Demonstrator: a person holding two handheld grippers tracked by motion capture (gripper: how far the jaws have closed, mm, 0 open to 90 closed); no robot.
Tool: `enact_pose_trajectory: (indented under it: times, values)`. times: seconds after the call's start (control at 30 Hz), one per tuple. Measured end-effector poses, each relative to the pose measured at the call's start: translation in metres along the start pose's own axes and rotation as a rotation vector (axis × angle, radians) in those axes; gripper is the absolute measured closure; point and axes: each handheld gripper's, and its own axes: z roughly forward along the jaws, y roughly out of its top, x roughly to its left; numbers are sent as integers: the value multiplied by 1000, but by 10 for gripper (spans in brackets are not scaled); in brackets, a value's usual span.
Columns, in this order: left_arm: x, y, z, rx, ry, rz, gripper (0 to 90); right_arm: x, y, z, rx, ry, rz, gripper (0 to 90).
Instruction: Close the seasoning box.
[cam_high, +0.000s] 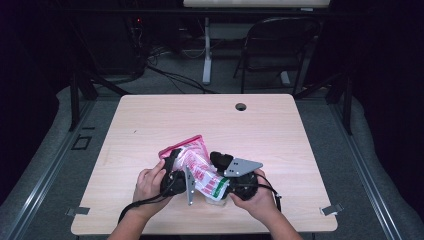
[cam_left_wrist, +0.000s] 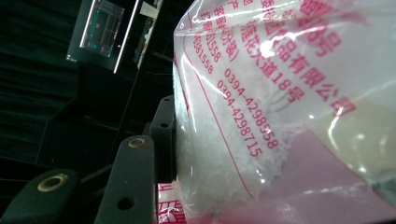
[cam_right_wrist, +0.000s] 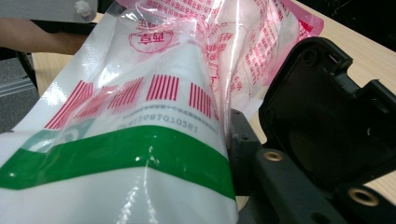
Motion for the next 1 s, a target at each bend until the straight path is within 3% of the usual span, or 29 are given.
enact_pose_trajectory:
  times: [0.5, 1.0]
  values:
    - [3, -1, -10, -4, 21, 33, 615, 0, -2, 1, -20, 12, -5, 897]
    - [2, 2, -13, -11, 36, 63, 629, -9, -6, -1, -29, 58, 51, 895]
